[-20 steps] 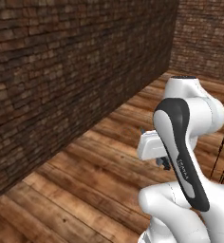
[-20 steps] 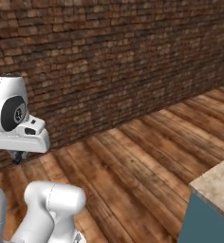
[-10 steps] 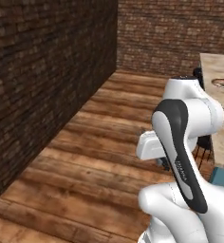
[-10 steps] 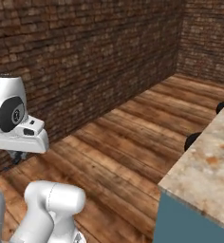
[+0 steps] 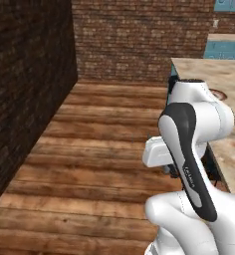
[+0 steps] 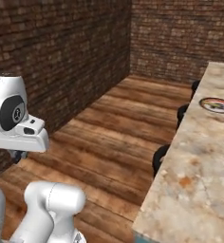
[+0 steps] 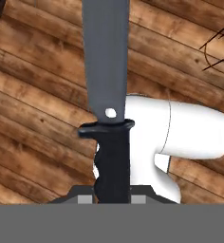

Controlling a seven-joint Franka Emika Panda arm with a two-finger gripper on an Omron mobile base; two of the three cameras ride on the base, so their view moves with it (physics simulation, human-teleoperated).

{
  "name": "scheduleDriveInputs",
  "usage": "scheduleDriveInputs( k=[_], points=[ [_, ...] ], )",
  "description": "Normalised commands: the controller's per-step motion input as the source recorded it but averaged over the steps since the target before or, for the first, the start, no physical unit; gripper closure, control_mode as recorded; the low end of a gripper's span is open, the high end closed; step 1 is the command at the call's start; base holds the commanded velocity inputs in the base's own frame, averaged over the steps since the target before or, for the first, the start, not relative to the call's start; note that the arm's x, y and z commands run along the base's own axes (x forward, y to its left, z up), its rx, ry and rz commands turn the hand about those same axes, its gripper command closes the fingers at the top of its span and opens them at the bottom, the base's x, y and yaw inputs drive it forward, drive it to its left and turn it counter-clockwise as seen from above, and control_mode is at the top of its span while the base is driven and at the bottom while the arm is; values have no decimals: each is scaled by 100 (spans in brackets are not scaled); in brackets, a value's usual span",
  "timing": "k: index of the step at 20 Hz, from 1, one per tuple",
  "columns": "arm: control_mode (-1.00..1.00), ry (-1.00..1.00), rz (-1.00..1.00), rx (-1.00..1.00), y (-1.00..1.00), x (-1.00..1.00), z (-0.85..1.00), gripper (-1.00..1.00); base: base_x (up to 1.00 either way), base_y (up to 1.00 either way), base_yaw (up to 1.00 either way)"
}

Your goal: Retrieve the butter from the fridge and place it on a plate on the dining table. Then retrieve the butter knife by the fridge and place it near the plate.

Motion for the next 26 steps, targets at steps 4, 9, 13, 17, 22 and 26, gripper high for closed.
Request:
scheduleDriveInputs(
  k=[4,9,13,17,22,26],
  points=[
    [100,0,0,0,0,0,0,100,99,24,-51],
    [100,0,0,0,0,0,0,100,86,30,-57],
    [100,0,0,0,0,0,0,100,57,30,-65],
    [100,0,0,0,0,0,0,100,49,21,-70],
    [100,0,0,0,0,0,0,100,22,57,-66],
    [100,0,0,0,0,0,0,100,16,98,-54]
  ],
)
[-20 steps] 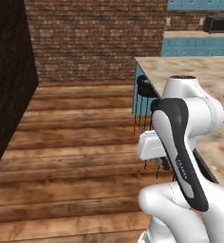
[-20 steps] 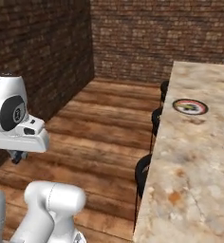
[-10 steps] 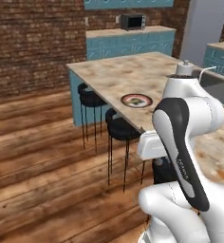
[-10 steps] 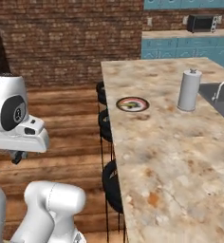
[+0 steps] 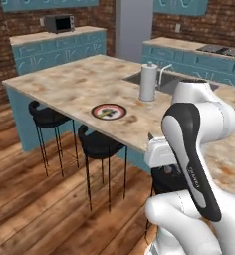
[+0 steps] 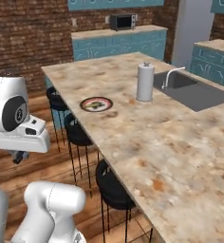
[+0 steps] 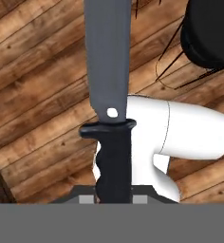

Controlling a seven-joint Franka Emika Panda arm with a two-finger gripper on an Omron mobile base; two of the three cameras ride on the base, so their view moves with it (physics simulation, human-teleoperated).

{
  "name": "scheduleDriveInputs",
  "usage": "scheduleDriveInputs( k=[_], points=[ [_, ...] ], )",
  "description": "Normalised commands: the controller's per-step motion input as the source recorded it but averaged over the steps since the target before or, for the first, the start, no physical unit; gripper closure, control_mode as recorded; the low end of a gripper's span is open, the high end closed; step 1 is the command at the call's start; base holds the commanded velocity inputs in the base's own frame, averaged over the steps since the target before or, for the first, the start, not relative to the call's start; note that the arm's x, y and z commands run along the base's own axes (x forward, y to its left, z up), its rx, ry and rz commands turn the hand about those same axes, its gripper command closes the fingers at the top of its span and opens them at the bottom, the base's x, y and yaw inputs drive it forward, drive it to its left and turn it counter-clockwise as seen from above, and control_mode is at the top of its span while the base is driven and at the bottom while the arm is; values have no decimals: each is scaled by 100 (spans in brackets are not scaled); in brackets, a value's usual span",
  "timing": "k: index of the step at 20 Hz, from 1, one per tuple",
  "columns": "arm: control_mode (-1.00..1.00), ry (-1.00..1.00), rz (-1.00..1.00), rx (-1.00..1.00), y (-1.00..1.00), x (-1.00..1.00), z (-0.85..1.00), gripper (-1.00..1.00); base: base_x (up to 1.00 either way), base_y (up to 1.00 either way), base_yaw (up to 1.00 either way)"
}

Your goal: Retrieve the butter from the fridge and place it on a plate on the dining table. Then retrieve the butter knife by the fridge and place it near the plate.

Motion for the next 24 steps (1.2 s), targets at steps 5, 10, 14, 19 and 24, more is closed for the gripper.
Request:
scheduleDriveInputs(
  k=[5,10,14,19,24],
  points=[
    [100,0,0,0,0,0,0,100,20,100,-54],
    [100,0,0,0,0,0,0,100,47,99,-57],
    [100,0,0,0,0,0,0,100,51,84,-58],
    [100,0,0,0,0,0,0,100,56,40,-49],
    [100,0,0,0,0,0,0,100,71,24,-36]
  ],
)
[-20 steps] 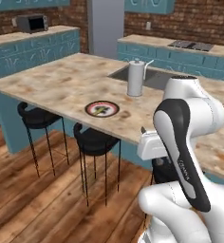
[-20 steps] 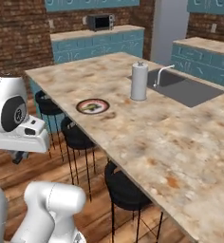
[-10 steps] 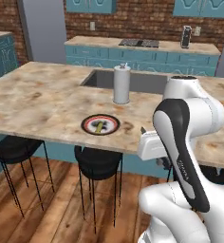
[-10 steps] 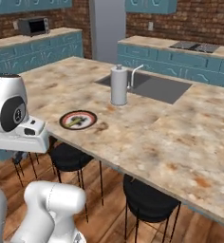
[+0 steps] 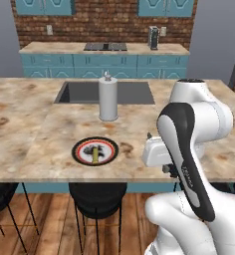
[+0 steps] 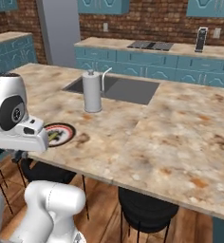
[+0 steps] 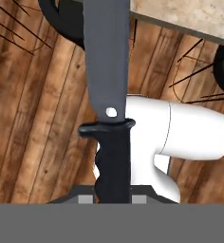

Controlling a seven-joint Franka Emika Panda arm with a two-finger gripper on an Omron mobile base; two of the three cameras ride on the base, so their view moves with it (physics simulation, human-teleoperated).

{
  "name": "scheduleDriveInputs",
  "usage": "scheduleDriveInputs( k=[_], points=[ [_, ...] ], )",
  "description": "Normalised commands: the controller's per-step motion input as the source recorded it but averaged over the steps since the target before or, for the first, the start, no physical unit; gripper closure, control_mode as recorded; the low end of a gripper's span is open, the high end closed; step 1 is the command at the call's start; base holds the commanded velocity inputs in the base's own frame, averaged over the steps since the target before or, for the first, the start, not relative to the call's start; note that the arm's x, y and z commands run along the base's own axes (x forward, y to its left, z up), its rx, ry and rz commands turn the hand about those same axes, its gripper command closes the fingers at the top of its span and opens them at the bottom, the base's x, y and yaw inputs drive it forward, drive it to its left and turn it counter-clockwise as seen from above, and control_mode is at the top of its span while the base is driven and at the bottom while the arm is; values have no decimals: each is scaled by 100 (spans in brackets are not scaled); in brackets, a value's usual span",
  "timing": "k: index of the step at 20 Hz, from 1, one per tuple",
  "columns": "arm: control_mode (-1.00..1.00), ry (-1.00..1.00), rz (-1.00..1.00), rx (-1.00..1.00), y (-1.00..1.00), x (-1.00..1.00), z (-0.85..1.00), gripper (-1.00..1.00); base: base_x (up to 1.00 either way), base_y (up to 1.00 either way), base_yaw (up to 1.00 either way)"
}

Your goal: Retrieve the butter from the fridge and place it on a plate on the dining table. Then retrieve the butter knife by the fridge and place it near the plate.

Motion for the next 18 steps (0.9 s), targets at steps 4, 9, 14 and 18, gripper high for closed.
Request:
scheduleDriveInputs(
  k=[4,9,14,18],
  points=[
    [100,0,0,0,0,0,0,100,45,27,-34],
    [-100,2,-8,0,0,18,0,100,8,1,-14],
    [-100,8,-20,0,20,98,-14,100,0,0,0],
    [-100,2,-12,0,5,95,-83,100,0,0,0]
  ],
)
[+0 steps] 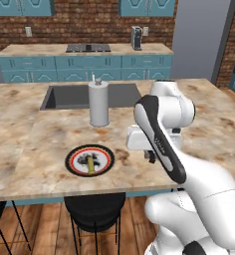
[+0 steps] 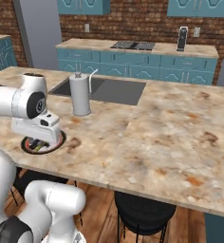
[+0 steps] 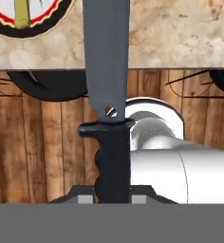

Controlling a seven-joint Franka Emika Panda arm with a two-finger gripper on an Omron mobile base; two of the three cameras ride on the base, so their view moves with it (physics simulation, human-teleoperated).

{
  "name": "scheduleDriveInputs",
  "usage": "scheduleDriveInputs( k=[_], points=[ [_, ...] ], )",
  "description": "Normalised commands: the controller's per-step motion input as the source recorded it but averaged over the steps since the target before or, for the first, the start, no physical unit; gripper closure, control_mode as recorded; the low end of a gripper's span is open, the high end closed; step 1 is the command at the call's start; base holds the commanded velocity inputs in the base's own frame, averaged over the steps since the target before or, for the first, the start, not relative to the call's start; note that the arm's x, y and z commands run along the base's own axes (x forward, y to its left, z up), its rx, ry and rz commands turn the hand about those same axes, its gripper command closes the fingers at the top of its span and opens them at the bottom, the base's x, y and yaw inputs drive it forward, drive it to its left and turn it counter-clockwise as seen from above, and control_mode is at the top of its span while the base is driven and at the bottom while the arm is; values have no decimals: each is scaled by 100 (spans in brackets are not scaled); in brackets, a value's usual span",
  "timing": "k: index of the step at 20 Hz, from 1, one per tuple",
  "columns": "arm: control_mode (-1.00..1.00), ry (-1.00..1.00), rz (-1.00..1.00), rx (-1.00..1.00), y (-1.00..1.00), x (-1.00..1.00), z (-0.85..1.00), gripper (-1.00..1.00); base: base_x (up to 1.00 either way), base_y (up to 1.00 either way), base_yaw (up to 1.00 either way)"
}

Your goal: Retrieve the butter from the fridge and place it on a plate on the dining table. Then retrieve the butter knife by the fridge and place it near the plate.

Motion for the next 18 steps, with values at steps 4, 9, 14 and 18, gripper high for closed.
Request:
scheduleDriveInputs(
  k=[4,9,14,18],
  points=[
    [-100,-2,-5,0,0,61,-77,100,0,0,0],
    [-100,-2,0,0,0,66,-13,100,0,0,0],
    [-100,0,0,0,-1,79,-36,100,0,0,0],
    [-100,0,0,0,0,51,-53,100,0,0,0]
  ],
)
